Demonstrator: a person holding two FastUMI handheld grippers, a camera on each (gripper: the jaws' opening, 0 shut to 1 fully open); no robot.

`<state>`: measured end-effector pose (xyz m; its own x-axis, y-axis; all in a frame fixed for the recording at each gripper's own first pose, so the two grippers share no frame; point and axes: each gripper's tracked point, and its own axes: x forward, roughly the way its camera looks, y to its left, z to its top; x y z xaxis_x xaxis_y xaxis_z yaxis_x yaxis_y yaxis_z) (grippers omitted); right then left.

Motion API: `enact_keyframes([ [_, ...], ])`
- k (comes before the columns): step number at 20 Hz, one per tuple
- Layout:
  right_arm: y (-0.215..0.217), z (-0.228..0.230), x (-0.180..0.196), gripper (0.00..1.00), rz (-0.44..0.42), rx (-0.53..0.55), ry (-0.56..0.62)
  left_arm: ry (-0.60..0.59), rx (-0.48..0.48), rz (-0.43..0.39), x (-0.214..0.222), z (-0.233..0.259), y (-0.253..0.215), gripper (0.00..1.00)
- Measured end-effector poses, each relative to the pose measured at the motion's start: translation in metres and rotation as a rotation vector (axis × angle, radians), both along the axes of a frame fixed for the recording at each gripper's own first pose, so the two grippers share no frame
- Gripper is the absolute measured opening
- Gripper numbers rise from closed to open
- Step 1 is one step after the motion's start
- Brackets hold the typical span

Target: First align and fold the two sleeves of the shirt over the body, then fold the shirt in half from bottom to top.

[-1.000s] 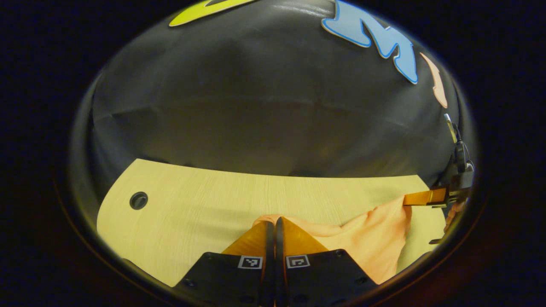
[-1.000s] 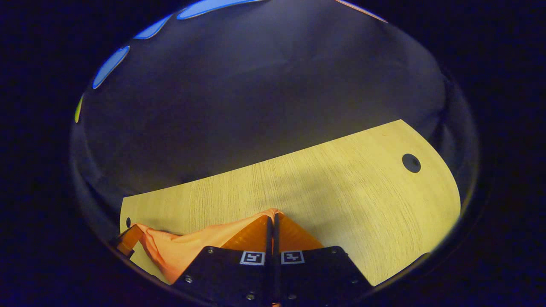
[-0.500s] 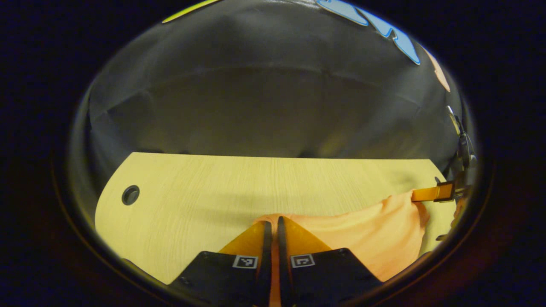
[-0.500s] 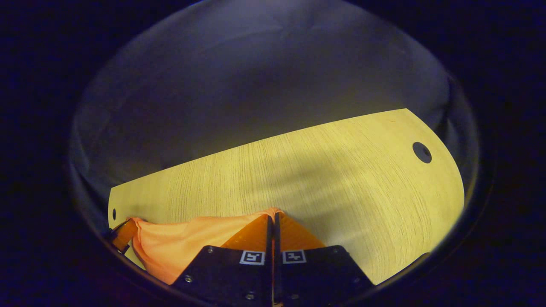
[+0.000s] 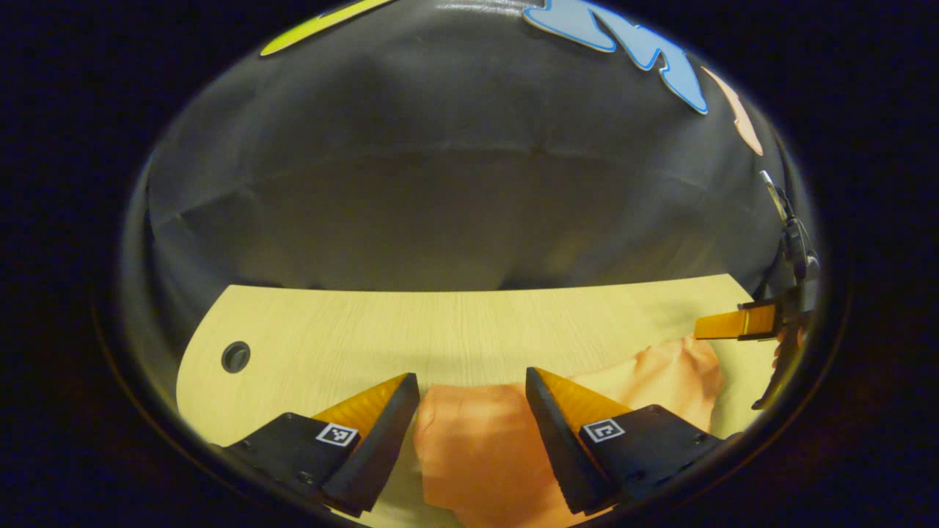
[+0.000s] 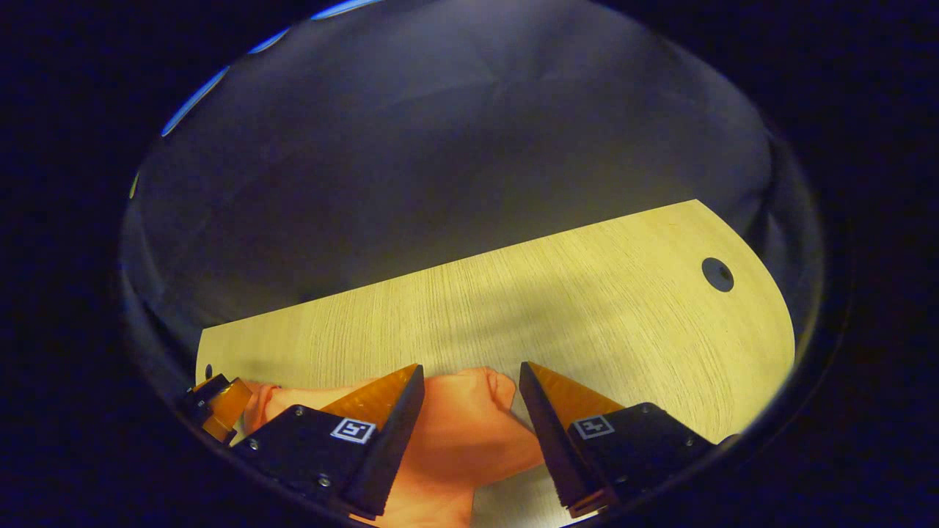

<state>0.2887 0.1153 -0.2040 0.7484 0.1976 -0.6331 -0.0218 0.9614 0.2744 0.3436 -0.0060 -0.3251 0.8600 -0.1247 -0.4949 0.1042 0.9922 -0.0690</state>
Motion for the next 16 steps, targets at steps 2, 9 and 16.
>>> enact_keyframes([
  [2,0.005,0.022,-0.011,0.82,0.024,-0.011,-0.03,-0.02,0.003,-0.009,-0.007,0.022,-0.005,0.95],
  [9,0.016,0.124,-0.077,0.89,0.12,-0.077,-0.205,-0.158,-0.023,-0.017,-0.07,0.152,-0.009,0.95],
  [16,0.015,0.246,-0.173,0.89,0.142,-0.08,-0.452,-0.315,-0.038,-0.037,-0.177,0.264,0.004,0.95],
])
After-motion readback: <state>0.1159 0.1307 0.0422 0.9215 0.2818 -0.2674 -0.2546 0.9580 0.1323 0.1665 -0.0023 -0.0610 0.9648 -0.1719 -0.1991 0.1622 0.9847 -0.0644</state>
